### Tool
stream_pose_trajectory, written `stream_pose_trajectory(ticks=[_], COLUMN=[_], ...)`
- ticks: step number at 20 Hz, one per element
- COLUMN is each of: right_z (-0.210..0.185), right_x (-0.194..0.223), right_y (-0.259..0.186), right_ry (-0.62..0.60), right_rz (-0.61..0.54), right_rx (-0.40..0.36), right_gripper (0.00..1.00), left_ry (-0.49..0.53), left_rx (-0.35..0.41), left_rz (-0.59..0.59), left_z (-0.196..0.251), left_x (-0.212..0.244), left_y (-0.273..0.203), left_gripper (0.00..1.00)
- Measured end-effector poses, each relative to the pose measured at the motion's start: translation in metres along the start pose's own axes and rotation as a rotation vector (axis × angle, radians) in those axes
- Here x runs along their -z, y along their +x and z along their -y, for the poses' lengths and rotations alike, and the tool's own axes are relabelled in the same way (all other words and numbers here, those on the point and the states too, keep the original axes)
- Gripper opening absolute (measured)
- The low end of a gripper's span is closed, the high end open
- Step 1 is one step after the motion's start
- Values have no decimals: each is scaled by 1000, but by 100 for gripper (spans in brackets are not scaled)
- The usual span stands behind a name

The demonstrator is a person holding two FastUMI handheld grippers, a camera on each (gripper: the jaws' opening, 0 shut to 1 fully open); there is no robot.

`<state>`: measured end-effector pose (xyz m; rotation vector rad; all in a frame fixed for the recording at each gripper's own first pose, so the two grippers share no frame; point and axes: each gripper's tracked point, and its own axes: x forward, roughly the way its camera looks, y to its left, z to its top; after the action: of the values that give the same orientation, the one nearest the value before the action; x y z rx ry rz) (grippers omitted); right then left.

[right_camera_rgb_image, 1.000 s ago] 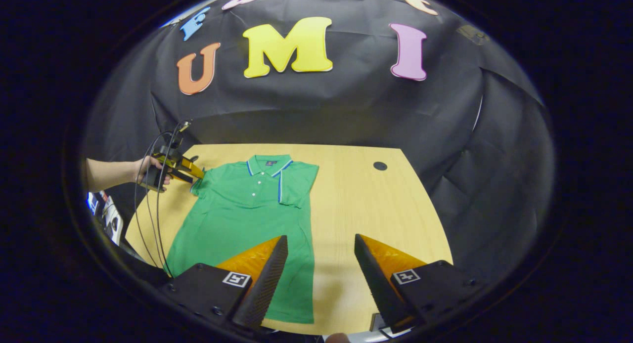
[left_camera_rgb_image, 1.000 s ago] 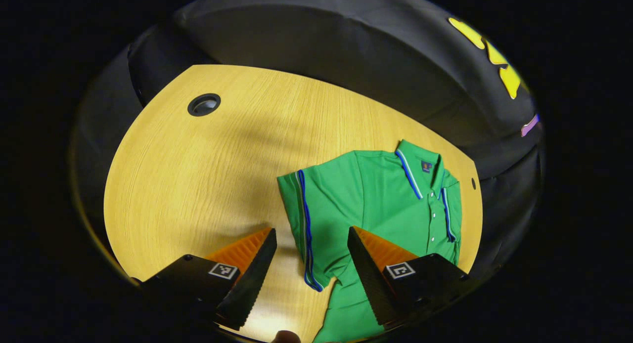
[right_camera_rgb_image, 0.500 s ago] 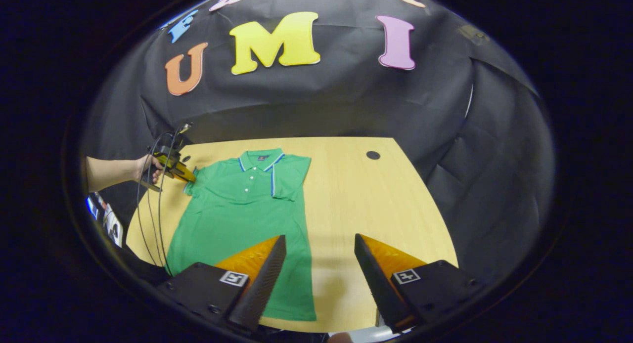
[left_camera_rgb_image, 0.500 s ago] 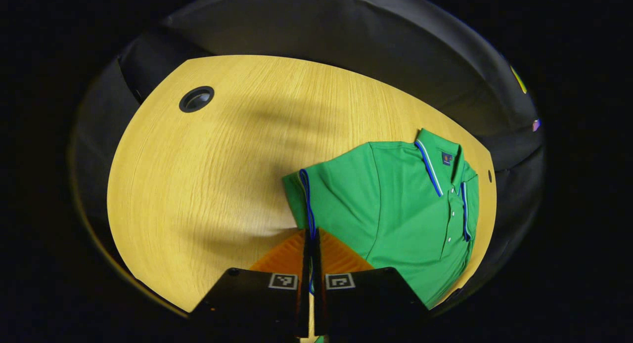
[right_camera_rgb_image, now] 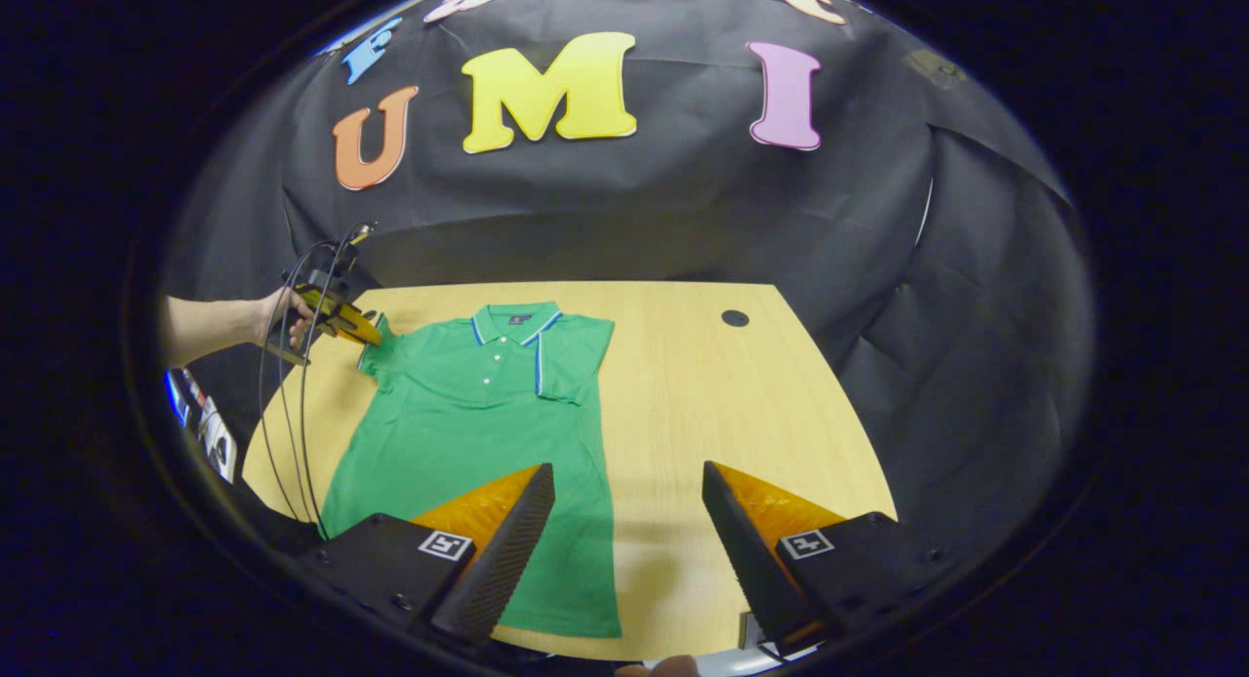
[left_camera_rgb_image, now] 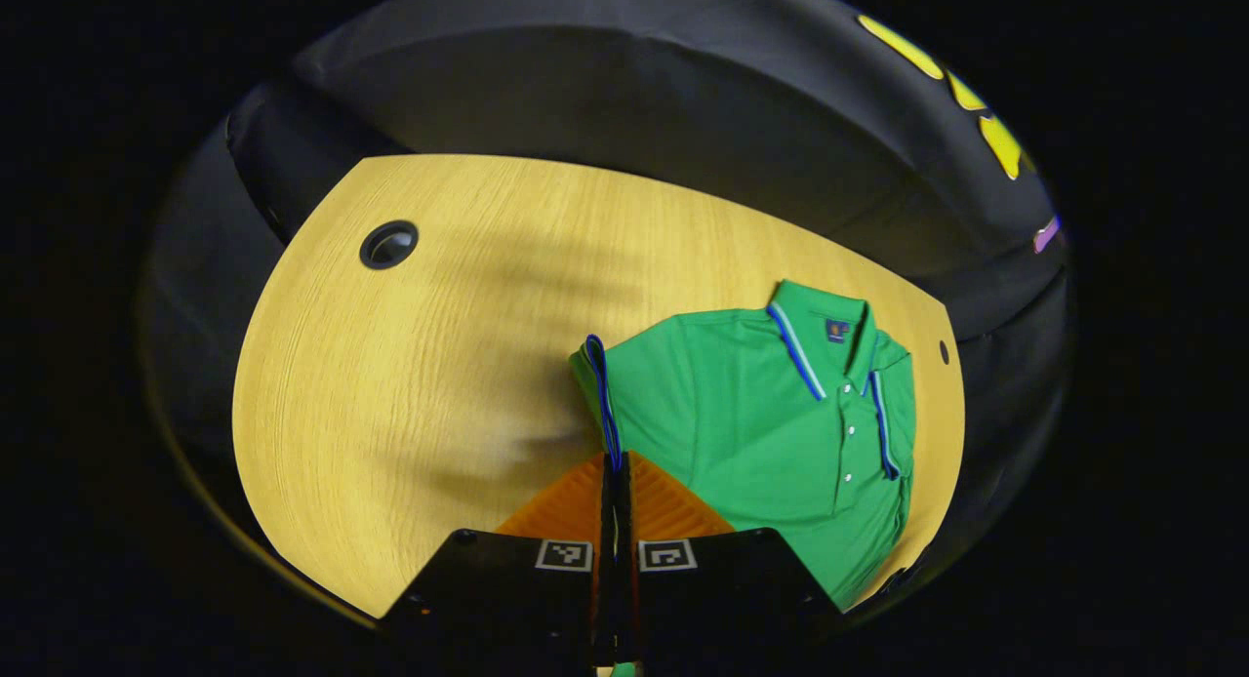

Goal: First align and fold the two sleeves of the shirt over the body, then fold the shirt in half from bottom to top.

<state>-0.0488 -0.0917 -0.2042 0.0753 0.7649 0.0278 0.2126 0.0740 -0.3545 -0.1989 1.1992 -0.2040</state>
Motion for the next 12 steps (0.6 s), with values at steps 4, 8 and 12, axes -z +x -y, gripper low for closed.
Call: stream_pose_trajectory(ticks=[4,8,12], right_z=[3,10,24], right_x=[-3,-1,-2], right_y=[-4,-8,-11], right_ry=[13,27,42], right_rz=[19,29,35], right_rx=[-4,3,22], right_gripper=[98,96,98], left_ry=[87,132,124], left_rx=[8,-1,28], left_rz=[13,23,10], left_z=[36,73,110], left_x=[-8,-10,-1], left_y=[-8,5,18], left_gripper=[3,4,14])
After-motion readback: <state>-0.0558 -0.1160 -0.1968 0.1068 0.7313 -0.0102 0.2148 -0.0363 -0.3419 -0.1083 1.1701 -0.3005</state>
